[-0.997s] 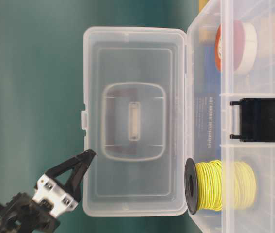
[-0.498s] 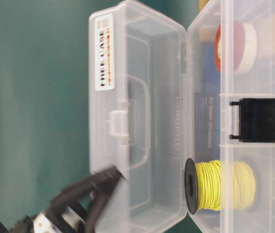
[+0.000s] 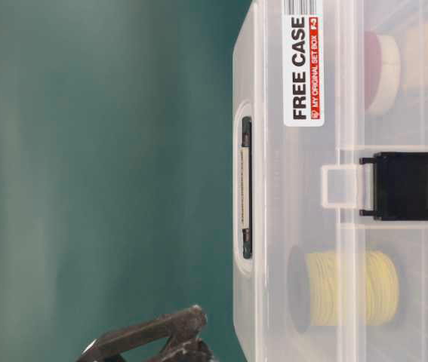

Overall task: Close the tool box with the left arm.
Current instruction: 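Withdraw the left gripper from the closed lid toward the left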

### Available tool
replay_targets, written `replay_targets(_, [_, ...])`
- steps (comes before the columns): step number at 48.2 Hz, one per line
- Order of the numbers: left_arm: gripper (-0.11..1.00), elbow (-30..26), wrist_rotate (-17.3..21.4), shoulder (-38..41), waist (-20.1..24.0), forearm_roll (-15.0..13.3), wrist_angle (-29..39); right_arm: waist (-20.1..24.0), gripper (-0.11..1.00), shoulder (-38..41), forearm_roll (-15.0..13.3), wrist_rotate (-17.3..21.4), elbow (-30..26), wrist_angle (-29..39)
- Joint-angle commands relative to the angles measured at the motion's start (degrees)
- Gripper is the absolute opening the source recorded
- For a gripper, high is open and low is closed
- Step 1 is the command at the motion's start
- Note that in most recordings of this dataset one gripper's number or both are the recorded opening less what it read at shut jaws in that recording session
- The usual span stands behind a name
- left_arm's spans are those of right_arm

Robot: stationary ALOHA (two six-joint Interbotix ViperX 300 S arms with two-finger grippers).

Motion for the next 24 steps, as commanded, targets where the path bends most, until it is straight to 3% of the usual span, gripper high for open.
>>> replay_targets(1, [0.89,-0.26,0.09,-1.76,-0.26,0.18,-0.62,-0.18,0.0,0.09,-0.09,0.0,-0.88,-0.18])
replay_targets(10, [0.89,2.11,0.26,-8.61,-0.18,0.26,-1.05,-0.09,0.0,0.0,-0.09,0.26,-0.97,0.0])
replay_targets(24, [0.89,11.6,0.26,-25.14,-0.09,0.26,-6.68,-0.09,0.0,-0.44,-0.09,0.35,-1.14,0.62])
